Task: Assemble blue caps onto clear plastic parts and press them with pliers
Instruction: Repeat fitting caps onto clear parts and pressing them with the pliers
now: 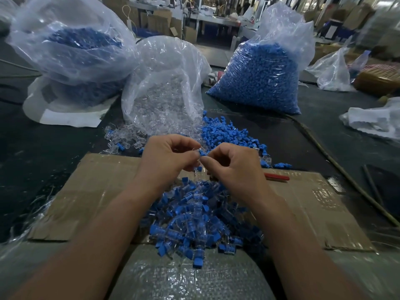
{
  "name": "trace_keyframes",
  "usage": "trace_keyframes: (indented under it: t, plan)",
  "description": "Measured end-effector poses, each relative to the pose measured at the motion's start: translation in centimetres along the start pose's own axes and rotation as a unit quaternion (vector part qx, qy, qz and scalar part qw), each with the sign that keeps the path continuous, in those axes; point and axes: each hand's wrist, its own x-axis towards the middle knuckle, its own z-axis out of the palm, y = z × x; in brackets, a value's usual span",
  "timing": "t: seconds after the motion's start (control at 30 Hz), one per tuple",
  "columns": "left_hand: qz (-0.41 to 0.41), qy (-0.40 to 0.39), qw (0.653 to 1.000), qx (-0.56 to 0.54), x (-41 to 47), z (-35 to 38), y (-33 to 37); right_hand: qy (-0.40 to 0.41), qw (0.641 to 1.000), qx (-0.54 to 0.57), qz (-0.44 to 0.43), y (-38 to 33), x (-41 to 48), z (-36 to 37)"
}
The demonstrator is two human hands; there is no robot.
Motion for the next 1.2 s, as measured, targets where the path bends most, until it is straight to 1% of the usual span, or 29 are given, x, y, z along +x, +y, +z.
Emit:
trace_keyframes:
  t: [0.1,0.2,0.33,0.47,0.53,0.63,0.7,0.8,0.97,1.2]
  plan:
    - [-0.011,-0.008,1.000,-0.025,0.1,-0.1,0.0,-0.005,1.000,0.014,-0.010,0.0,0.0,0.1]
    - [0.000,-0.021,1.000,-0.016,0.0,0.1,0.1,-0.004,1.000,0.027,-0.010,0.2,0.1,0.1]
    - [-0.019,-0.037,0.998,-0.049,0.1,-0.2,0.0,0.017,0.998,0.059,-0.018,0.4,0.2,0.2]
    - [-0.059,-0.059,0.990,-0.113,0.2,-0.5,0.0,0.034,0.990,0.123,-0.064,0.3,0.1,0.2]
    - [-0.069,-0.063,0.988,-0.124,0.2,-0.5,0.0,0.037,0.986,0.135,-0.087,0.4,0.0,0.3]
    - [-0.077,-0.060,0.987,-0.125,0.3,-0.4,-0.1,0.028,0.984,0.149,-0.093,0.7,-0.1,0.3]
    - [-0.080,-0.059,0.987,-0.125,0.3,-0.4,-0.1,0.021,0.984,0.145,-0.101,0.8,0.0,0.2]
    - [-0.085,-0.068,0.987,-0.121,0.3,-0.5,-0.2,0.038,0.983,0.132,-0.119,1.0,0.1,0.2]
    - [-0.103,-0.090,0.978,-0.157,0.3,-0.6,-0.2,0.056,0.984,0.106,-0.134,1.2,0.0,0.1]
    - [-0.116,-0.100,0.974,-0.165,0.5,-0.5,-0.3,0.062,0.983,0.073,-0.159,1.5,0.2,0.0]
